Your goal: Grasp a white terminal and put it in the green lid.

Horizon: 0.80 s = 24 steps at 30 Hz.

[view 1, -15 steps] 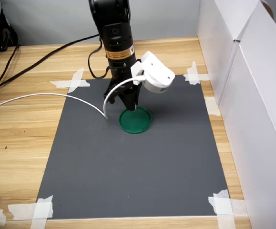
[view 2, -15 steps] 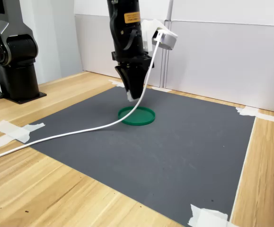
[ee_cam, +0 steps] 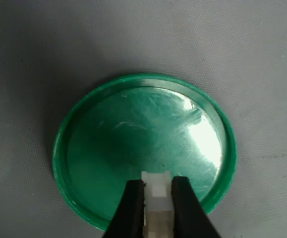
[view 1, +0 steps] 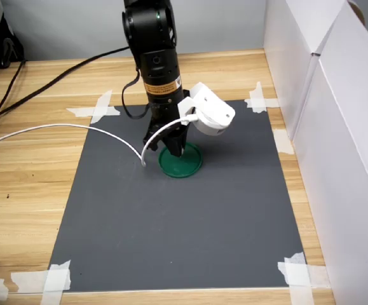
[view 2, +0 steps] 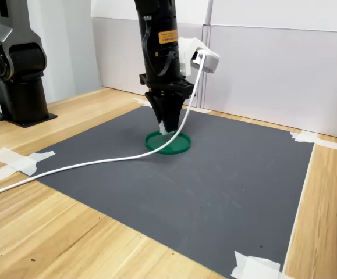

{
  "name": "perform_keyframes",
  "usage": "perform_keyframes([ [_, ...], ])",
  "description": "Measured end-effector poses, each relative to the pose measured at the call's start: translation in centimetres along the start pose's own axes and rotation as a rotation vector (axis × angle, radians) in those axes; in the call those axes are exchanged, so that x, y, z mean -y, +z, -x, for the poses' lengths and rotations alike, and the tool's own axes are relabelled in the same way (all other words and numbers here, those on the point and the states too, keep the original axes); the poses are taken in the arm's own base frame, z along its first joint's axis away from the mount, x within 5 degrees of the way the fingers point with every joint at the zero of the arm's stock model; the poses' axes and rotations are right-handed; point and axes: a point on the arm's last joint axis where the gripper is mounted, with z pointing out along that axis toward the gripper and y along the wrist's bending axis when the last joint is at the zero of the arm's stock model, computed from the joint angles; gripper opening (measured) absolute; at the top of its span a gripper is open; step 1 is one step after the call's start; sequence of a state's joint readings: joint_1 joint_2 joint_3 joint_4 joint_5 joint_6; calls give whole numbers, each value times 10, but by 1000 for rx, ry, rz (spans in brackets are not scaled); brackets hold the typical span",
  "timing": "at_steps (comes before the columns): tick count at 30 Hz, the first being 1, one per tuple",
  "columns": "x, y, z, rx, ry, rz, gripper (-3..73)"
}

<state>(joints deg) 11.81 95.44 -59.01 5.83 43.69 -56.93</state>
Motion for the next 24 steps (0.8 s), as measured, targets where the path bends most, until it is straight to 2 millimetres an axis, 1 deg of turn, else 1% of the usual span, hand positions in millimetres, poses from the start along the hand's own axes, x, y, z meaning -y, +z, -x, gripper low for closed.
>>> perform_keyframes([
  [3,0,0,0,0,-1,0,173],
  [10,0,0,0,4,-6,3,403],
  [13,0,0,1,8,-3,2,463],
  [16,1,-3,2,31,2,-21,478],
  [19,2,-17,6,91,20,-73,478],
  [22,2,-41,10,180,44,-148,457],
  [24,0,-57,12,231,58,-185,416],
])
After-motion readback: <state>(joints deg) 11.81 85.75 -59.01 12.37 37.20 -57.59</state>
